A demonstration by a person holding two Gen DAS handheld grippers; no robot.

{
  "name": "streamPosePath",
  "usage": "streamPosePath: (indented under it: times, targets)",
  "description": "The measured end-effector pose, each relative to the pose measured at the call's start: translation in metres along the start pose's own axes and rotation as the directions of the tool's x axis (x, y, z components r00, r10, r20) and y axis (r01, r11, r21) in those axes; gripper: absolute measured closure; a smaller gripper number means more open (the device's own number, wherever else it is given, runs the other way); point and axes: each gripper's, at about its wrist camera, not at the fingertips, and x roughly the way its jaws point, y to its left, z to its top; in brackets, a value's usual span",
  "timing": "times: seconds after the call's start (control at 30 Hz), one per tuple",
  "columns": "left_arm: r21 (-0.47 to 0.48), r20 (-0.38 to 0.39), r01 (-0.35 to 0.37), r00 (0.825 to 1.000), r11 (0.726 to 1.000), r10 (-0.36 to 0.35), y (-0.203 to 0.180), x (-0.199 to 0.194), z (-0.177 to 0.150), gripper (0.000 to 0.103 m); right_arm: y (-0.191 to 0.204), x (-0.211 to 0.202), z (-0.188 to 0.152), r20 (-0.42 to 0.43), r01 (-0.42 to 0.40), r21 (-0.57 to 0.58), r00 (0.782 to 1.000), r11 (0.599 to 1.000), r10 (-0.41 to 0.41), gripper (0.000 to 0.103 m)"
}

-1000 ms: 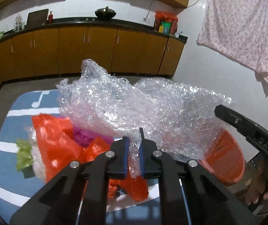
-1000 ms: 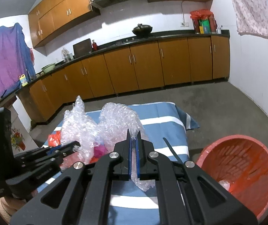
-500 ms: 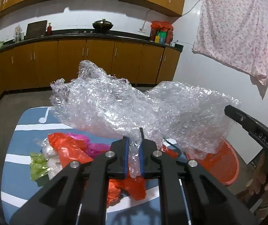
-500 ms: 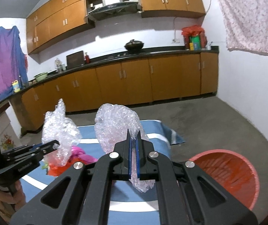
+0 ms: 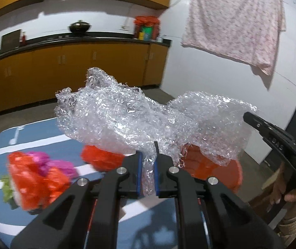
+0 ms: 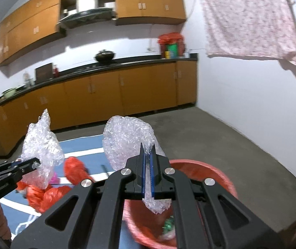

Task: Collect trash
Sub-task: 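Carry the bubble wrap over the basket and open both grippers to drop it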

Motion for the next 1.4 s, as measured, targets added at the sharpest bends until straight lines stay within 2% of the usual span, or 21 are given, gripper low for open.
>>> streamPosePath:
  times: [0.2,0.37,0.57,0.9,0.97,1.0,1.03,1.07,1.1,1.17,1.27,1.33,1.4]
  targets:
    - [0.065,-0.036,0.084,0.996,0.994,-0.081,-0.049,0.026,-0.009,0.092,-0.037,-0.006,-0.008,0.000,0.094,0.040,0.996,0.995,-0.094,0.099]
    - [0.096,-0.069,0.127,0.990,0.987,-0.120,-0.077,0.044,-0.019,0.092,-0.059,-0.007,-0.017,-0.005,0.149,0.070,0.989,0.986,-0.149,0.099]
    - [0.111,-0.096,0.147,0.986,0.983,-0.137,-0.095,0.060,-0.023,0.092,-0.069,-0.003,-0.026,-0.023,0.165,0.095,0.986,0.982,-0.164,0.099]
    - [0.131,-0.136,0.190,0.976,0.973,-0.172,-0.115,0.084,-0.028,0.092,-0.081,0.002,-0.023,-0.035,0.173,0.139,0.985,0.975,-0.170,0.099]
    - [0.131,-0.148,0.191,0.974,0.973,-0.171,-0.117,0.090,-0.030,0.089,-0.084,0.004,-0.024,-0.038,0.166,0.152,0.986,0.974,-0.162,0.099]
    - [0.130,-0.151,0.188,0.974,0.974,-0.168,-0.119,0.092,-0.031,0.078,-0.083,0.006,-0.025,-0.044,0.156,0.159,0.988,0.975,-0.151,0.098]
    - [0.129,-0.155,0.180,0.975,0.975,-0.159,-0.118,0.095,-0.033,0.069,-0.084,0.007,-0.026,-0.048,0.144,0.167,0.989,0.975,-0.138,0.097]
    - [0.127,-0.152,0.171,0.977,0.977,-0.152,-0.117,0.095,-0.033,0.055,-0.086,0.008,-0.027,-0.056,0.131,0.180,0.991,0.975,-0.123,0.086]
    - [0.121,-0.146,0.166,0.978,0.979,-0.148,-0.115,0.095,-0.034,0.052,-0.088,0.008,-0.029,-0.060,0.129,0.188,0.991,0.974,-0.120,0.069]
    - [0.110,-0.151,0.160,0.978,0.981,-0.143,-0.110,0.097,-0.036,0.051,-0.092,0.007,-0.032,-0.056,0.135,0.201,0.990,0.970,-0.126,0.053]
    - [0.093,-0.151,0.132,0.982,0.987,-0.117,-0.099,0.094,-0.037,0.048,-0.098,0.000,-0.036,-0.053,0.158,0.216,0.987,0.964,-0.150,0.051]
    - [0.080,-0.132,0.107,0.987,0.991,-0.096,-0.089,0.085,-0.037,0.042,-0.100,-0.006,-0.037,-0.048,0.182,0.212,0.983,0.960,-0.176,0.042]
    - [0.083,-0.102,0.076,0.993,0.994,-0.068,-0.083,0.074,-0.039,0.032,-0.098,-0.014,-0.038,-0.030,0.209,0.193,0.978,0.959,-0.207,0.030]
